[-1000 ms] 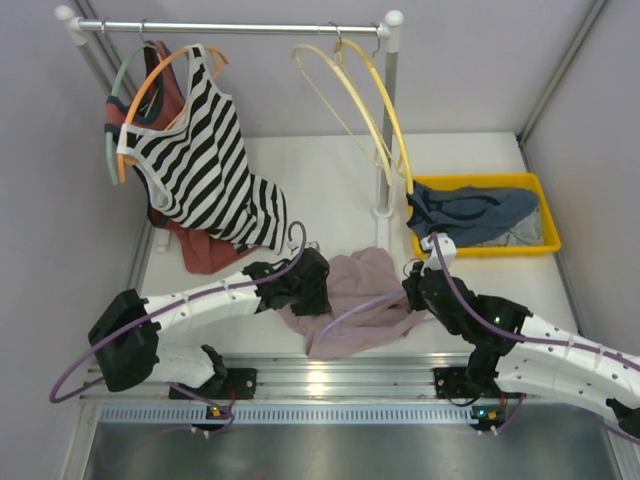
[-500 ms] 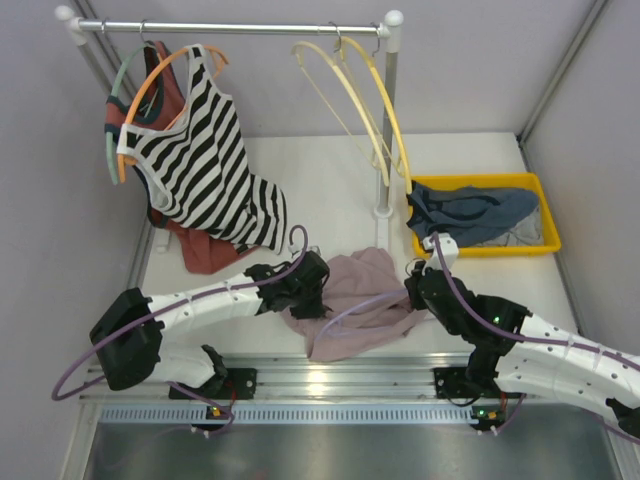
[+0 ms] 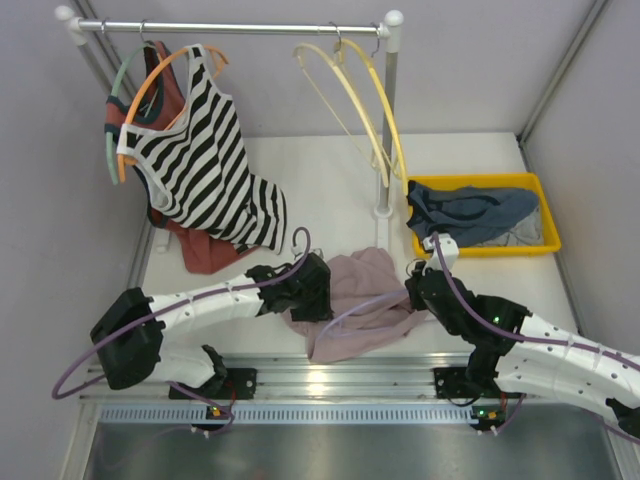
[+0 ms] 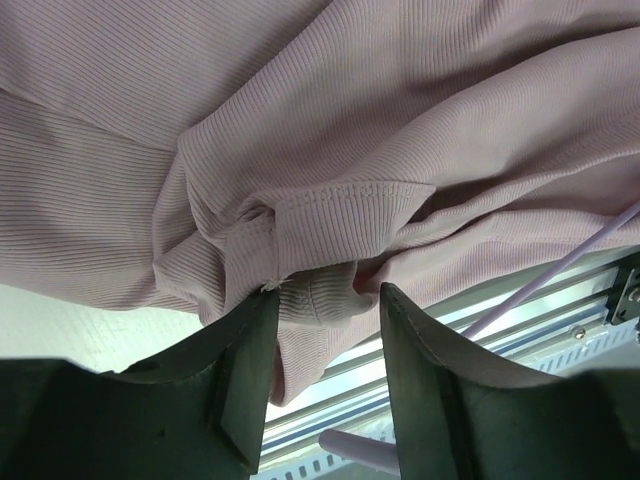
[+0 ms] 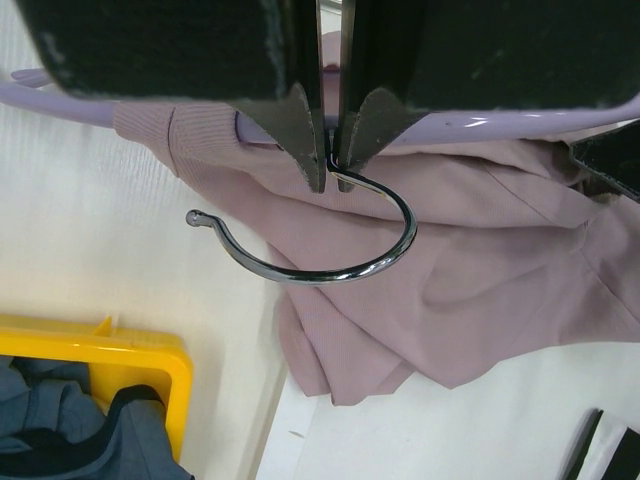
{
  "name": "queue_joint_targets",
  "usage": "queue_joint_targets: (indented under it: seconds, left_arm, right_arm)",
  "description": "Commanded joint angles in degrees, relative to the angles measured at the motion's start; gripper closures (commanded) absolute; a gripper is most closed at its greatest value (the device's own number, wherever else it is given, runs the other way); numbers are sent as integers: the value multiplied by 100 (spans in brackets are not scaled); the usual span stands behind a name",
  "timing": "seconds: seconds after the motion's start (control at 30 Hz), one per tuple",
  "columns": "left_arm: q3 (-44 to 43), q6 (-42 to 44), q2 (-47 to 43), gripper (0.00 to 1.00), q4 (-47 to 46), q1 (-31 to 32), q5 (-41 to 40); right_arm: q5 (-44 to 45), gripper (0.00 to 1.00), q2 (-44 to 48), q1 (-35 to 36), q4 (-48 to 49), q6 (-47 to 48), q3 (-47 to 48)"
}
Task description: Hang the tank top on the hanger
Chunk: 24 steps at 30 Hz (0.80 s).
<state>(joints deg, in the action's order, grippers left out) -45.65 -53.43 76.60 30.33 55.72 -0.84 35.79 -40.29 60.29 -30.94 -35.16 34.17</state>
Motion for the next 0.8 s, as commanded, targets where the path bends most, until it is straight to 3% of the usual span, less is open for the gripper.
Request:
queue_joint_targets:
  seconds: [0.0,0.07,0.17,0.2,0.37,0.77]
  left_arm:
    - [-155,34,145,50,-211,53,58]
    - [-164,43,223,53,-246,70,216]
    - [-164,52,311,65,-273,79,234]
    - [-155,52,312,75,-264,79,225]
    - [-23,17,181,99,-264,88,198]
    - [275,78,-285,100,-80,114,172]
  right_arm:
    - [95,100,22,88,150,-79,142]
    - [95,100,48,88,141,-88,134]
    - [121,100,83,88,88,-97,133]
    - [130,100,92,88,71,-105,151]
    - [288,100,109,88,-70,-167,186]
    - [1052,100,-66,88,-712,-659,441]
